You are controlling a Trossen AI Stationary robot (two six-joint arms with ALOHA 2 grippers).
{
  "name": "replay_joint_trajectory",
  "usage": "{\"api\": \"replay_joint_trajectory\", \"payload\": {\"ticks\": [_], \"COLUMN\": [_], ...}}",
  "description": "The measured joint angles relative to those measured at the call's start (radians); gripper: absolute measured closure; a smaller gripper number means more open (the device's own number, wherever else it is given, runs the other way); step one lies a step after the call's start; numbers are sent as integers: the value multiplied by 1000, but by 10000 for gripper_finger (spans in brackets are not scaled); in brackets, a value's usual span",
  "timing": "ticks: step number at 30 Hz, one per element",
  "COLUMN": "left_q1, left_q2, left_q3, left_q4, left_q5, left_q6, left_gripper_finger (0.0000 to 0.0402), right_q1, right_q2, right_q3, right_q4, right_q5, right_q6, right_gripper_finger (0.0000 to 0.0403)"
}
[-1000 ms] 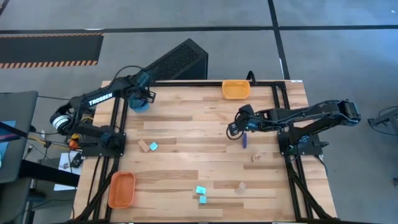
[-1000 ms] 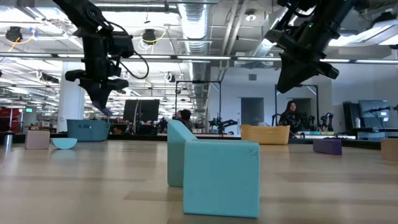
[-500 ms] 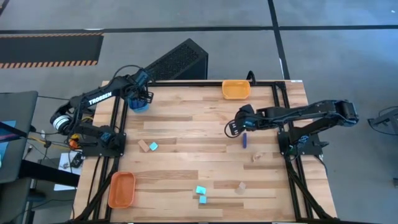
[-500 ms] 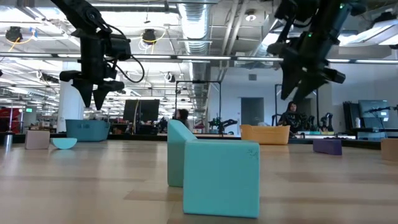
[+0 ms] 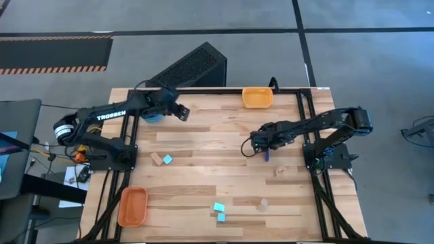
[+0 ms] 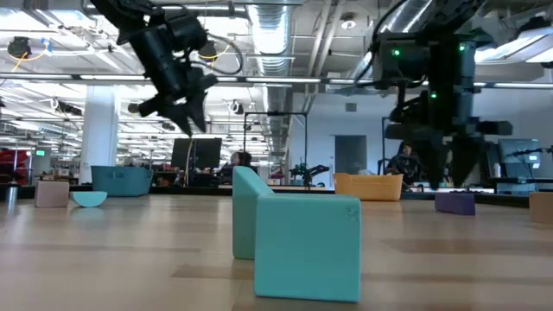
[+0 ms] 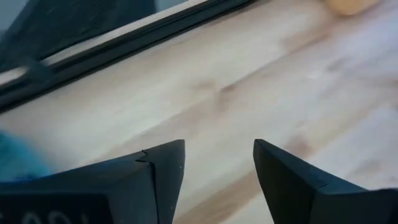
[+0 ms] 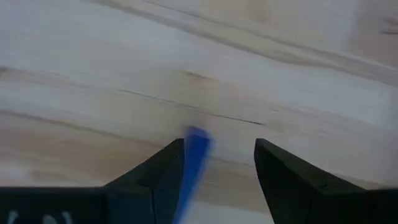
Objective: Sort & place blocks by color
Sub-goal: Put the blue block into the green bin
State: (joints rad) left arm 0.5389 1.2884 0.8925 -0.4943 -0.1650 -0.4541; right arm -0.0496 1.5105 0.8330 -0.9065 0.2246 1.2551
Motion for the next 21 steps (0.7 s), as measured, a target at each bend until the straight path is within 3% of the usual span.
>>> {"api": "replay_joint_trajectory", "payload": {"ticks": [13, 17, 21], "left_q1": [-109, -129, -148], "left_q2": [0, 0, 0], "left_q3": [0, 0, 0], "left_q4": [27, 7, -54], "left_q5": [-32, -33, -41], "left_q6": [-39, -39, -43], "left_gripper_finger": [224, 224, 226], "right_q1": [18, 44, 67], "right_q2": [57, 103, 110], "right_q3": [-6, -8, -7], "right_q4": [41, 60, 98], "right_q5": [-92, -111, -125], "right_q6": [-6, -6, -14], "right_gripper_finger": [209, 236, 290]}}
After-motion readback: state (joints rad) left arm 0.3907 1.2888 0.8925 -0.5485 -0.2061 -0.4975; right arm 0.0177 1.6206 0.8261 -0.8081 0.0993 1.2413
